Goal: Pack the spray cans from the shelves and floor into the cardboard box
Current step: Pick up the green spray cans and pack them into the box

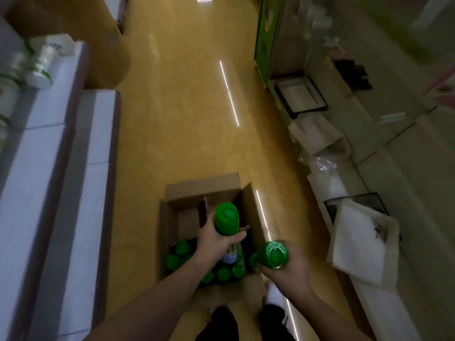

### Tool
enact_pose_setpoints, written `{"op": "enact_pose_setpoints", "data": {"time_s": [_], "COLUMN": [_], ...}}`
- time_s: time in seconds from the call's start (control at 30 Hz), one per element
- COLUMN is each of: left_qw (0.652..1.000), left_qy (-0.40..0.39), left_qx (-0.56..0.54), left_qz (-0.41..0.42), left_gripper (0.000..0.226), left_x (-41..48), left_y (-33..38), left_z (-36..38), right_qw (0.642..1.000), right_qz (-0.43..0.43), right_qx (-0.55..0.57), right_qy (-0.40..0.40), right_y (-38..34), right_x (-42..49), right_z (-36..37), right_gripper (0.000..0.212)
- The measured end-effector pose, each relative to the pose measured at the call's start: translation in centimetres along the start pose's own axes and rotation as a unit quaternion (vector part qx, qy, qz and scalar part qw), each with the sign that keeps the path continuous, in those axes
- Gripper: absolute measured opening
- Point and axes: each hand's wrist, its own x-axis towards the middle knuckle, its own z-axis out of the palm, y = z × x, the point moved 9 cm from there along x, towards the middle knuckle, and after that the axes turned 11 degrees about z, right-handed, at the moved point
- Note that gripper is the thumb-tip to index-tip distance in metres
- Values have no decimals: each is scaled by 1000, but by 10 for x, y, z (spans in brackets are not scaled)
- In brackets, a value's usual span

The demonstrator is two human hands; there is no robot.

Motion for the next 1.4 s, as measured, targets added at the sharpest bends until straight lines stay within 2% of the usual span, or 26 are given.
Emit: {"op": "enact_pose_setpoints", "data": {"time_s": [0.07, 0.2, 0.3, 0.4, 0.63, 0.8, 0.87, 1.0, 1.1, 1.2, 1.3, 1.4], "left_qw": [1000, 1000, 997, 995, 978, 962, 946, 880, 839, 801, 785, 778], "left_qy": [-15, -14, -7, -10, -95, -173, -224, -329, -381, -431, -449, -464], "left_qx": [3, 28, 74, 101, 184, 212, 233, 343, 387, 415, 426, 420], "left_qz": [-7, -1, 6, 16, 35, -4, -22, 6, 12, -7, -27, -52], "left_gripper": [88, 79, 91, 79, 73, 78, 75, 80, 84, 75, 77, 79], "left_x": [22, 62, 90, 111, 142, 161, 165, 168, 173, 176, 182, 184], "left_y": [-26, -71, -106, -142, -218, -276, -296, -322, -335, -346, -353, -359], "left_z": [14, 46, 69, 89, 125, 144, 154, 178, 194, 206, 206, 205], "right_qw": [1000, 999, 999, 998, 997, 990, 987, 970, 966, 961, 960, 958], "right_qz": [12, 24, 33, 45, 38, 72, 81, 79, 80, 90, 103, 117], "right_qx": [12, 16, 9, 3, -20, -59, -88, -175, -203, -214, -203, -184], "right_qy": [0, -13, -28, -47, -63, -101, -108, -147, -141, -146, -161, -185], "right_y": [23, 68, 104, 137, 188, 224, 234, 247, 257, 265, 274, 276], "right_x": [18, 57, 80, 101, 142, 165, 173, 181, 180, 181, 182, 179], "right_z": [17, 54, 79, 101, 138, 173, 183, 211, 228, 236, 240, 248], "right_gripper": [62, 63, 63, 67, 61, 63, 61, 61, 57, 54, 55, 69]}}
